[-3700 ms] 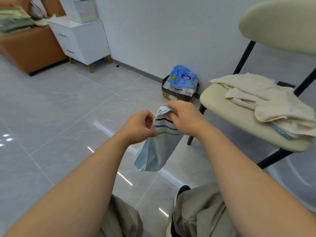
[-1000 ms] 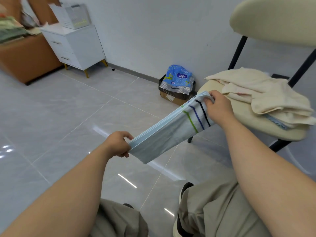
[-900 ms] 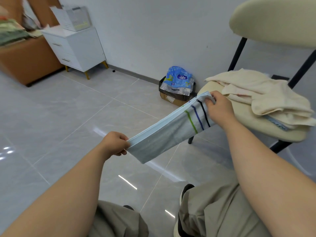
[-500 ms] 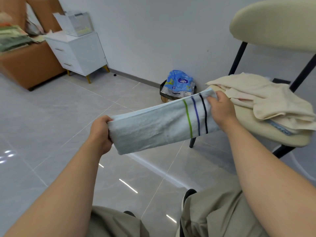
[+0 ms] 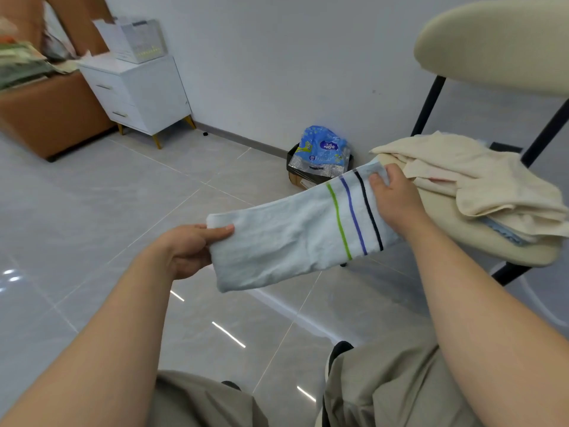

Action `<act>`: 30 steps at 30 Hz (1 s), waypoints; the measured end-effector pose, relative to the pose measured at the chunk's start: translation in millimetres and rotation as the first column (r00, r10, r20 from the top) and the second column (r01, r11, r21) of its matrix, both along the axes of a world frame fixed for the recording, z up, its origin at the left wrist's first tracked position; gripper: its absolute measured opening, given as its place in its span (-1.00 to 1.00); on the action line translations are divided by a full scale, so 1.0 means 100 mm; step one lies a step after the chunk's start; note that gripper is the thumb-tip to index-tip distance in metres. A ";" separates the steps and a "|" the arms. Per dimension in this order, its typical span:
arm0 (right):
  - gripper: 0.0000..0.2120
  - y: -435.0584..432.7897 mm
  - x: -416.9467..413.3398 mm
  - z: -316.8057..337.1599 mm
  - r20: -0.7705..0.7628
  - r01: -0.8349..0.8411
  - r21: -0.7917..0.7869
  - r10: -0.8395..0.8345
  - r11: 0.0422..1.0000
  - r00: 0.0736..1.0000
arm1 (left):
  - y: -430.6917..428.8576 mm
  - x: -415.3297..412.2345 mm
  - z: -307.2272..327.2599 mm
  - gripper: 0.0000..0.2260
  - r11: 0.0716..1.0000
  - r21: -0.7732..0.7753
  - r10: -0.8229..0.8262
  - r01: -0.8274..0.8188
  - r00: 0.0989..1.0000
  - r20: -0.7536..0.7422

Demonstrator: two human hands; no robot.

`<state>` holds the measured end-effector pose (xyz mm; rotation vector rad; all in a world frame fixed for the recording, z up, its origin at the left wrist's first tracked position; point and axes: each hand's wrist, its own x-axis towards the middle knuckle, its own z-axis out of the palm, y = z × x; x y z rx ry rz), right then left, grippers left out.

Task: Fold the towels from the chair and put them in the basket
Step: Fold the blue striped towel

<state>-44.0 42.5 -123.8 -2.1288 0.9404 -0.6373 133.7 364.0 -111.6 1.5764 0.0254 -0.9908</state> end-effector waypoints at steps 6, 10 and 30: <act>-0.72 0.00 -0.01 0.02 0.006 0.001 0.021 -0.001 1.000 1.000 | -0.04 0.01 -0.04 -0.80 0.986 -0.004 0.166 -0.166 0.984 0.067; -0.68 0.03 -0.02 0.03 0.042 -0.043 0.019 0.042 0.999 0.998 | -0.09 0.08 -0.10 -0.80 0.953 -0.039 0.299 -0.299 0.920 0.254; -0.66 0.01 0.02 0.03 0.127 -0.012 0.051 0.006 0.999 0.992 | -0.05 0.04 -0.10 -0.74 0.977 -0.019 0.213 -0.214 0.977 -0.026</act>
